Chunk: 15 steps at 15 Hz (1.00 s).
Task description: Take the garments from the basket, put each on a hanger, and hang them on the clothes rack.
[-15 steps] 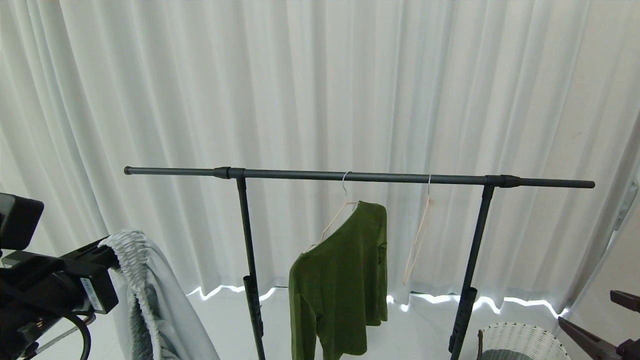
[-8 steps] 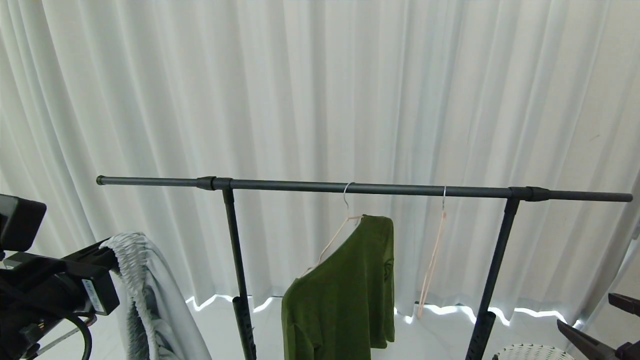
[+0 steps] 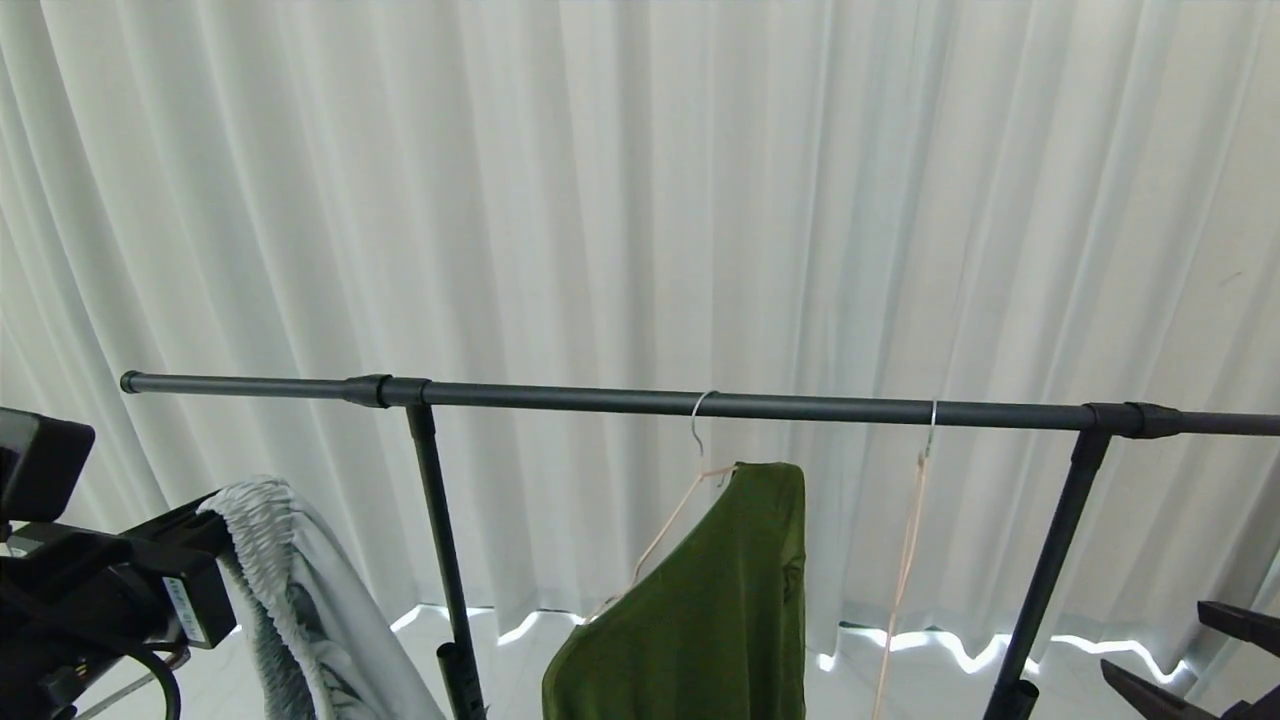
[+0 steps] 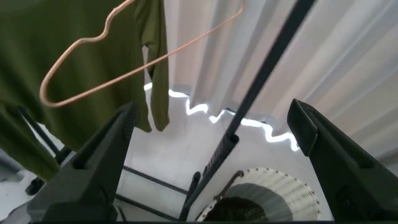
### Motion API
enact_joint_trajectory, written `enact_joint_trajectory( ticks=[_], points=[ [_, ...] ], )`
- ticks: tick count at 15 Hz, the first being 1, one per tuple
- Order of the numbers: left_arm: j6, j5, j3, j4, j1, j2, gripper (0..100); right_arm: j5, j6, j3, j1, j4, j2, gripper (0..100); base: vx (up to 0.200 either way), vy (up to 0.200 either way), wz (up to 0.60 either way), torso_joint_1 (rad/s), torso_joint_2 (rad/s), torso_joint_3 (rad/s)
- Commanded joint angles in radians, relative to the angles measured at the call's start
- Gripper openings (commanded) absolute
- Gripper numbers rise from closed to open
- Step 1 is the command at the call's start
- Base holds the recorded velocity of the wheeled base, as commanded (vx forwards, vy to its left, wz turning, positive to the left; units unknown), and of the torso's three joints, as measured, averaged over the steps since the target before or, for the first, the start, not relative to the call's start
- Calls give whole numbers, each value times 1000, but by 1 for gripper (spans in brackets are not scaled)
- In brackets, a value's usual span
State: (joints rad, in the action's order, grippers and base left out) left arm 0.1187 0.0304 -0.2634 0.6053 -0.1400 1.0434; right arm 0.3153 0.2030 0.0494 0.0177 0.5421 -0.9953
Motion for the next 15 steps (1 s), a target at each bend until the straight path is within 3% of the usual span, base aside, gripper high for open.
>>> enact_joint_trajectory(
  ticks=[1, 4, 7, 10, 12, 15],
  points=[
    [1, 0, 1, 1, 0, -14, 0, -7, -25, 21, 73, -33, -31, 100, 0, 0, 0, 0, 0, 0],
    [1, 0, 1, 2, 0, -11, 0, -61, -125, 176, 194, -134, -115, 100, 0, 0, 0, 0, 0, 0],
    [2, 0, 0, 2, 0, -19, 0, -216, -283, 351, 375, -241, -299, 100, 0, 0, 0, 0, 0, 0],
    [1, 0, 4, 2, 0, -20, 0, -410, -395, 461, 438, -232, -523, 100, 0, 0, 0, 0, 0, 0],
    [1, 0, 3, 1, 0, -25, 0, -429, -462, 501, 452, -209, -591, 100, 0, 0, 0, 0, 0, 0],
    [1, 0, 4, 1, 0, -17, 0, -429, -470, 517, 485, -176, -623, 100, 0, 0, 0, 0, 0, 0]
  ],
)
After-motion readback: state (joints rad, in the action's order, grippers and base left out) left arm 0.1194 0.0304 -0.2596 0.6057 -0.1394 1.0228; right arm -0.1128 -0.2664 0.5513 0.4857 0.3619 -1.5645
